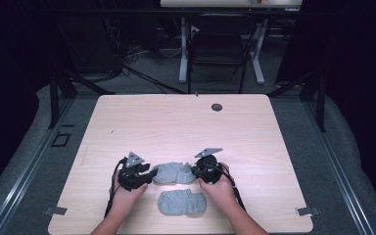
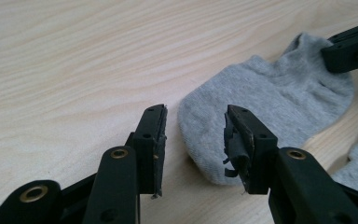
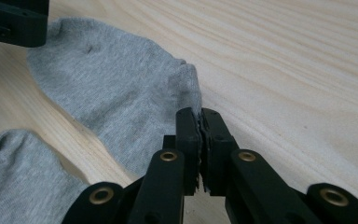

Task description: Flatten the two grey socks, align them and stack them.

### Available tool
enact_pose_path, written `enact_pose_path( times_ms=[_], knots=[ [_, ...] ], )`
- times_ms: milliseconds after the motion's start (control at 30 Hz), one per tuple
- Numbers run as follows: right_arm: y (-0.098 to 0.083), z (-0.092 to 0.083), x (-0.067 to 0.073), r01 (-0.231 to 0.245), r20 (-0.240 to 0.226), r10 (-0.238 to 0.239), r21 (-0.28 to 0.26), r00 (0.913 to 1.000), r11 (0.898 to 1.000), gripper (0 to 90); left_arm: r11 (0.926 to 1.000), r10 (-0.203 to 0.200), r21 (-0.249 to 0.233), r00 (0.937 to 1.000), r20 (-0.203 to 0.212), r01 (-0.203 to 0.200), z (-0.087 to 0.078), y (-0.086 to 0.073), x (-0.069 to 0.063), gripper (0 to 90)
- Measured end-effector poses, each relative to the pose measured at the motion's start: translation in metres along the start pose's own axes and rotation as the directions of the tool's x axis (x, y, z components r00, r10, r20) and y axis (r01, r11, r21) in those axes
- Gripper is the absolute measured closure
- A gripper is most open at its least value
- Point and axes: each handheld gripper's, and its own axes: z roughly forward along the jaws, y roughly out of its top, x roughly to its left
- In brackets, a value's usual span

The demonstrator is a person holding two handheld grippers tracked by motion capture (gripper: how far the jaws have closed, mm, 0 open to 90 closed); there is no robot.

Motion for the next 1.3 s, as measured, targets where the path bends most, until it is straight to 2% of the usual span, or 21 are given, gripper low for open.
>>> enact_pose_path(
  times_ms=[133,267,400,533,700,900,1167,1300],
  knots=[
    [-0.002,-0.001,0.0,0.002,-0.005,-0.002,-0.002,1.0,1.0,87.0,0.9997,-0.022,0.01,0.9997,0.013,0.022,0.005,-0.001,0.001,66.8],
    [-0.002,-0.002,-0.001,0.003,0.0,-0.003,0.001,1.0,1.0,87.2,0.9995,-0.014,0.028,0.9996,0.023,0.014,0.007,-0.004,0.0,74.1],
    [-0.004,-0.004,-0.003,-0.003,0.001,0.003,-0.009,1.0,1.0,87.5,0.9991,-0.001,0.042,0.9999,0.012,0.001,0.008,-0.005,0.0,84.1],
    [-0.007,-0.006,-0.007,-0.002,0.004,0.002,0.0,1.0,1.0,87.8,0.999,-0.003,0.045,0.9999,0.014,0.002,0.008,-0.006,-0.001,87.0],
    [-0.011,-0.009,-0.012,-0.007,0.007,0.007,0.007,1.0,1.0,88.0,0.9986,0.005,0.053,0.9999,0.011,-0.005,0.008,-0.006,-0.002,87.5],
    [-0.013,-0.012,-0.014,-0.015,0.008,0.015,-0.003,0.9999,1.0,88.0,0.9982,0.023,0.054,0.999,0.039,-0.025,0.007,-0.007,-0.007,83.9],
    [-0.012,-0.012,-0.015,-0.009,-0.001,0.009,0.003,1.0,1.0,87.1,0.9995,-0.015,0.028,0.9988,0.047,0.014,0.007,-0.002,-0.005,71.3],
    [-0.012,-0.012,-0.016,-0.011,-0.003,0.011,0.001,0.9999,1.0,84.3,0.9996,-0.016,0.023,0.9985,0.052,0.014,0.008,0.002,-0.005,70.0]
  ],
)
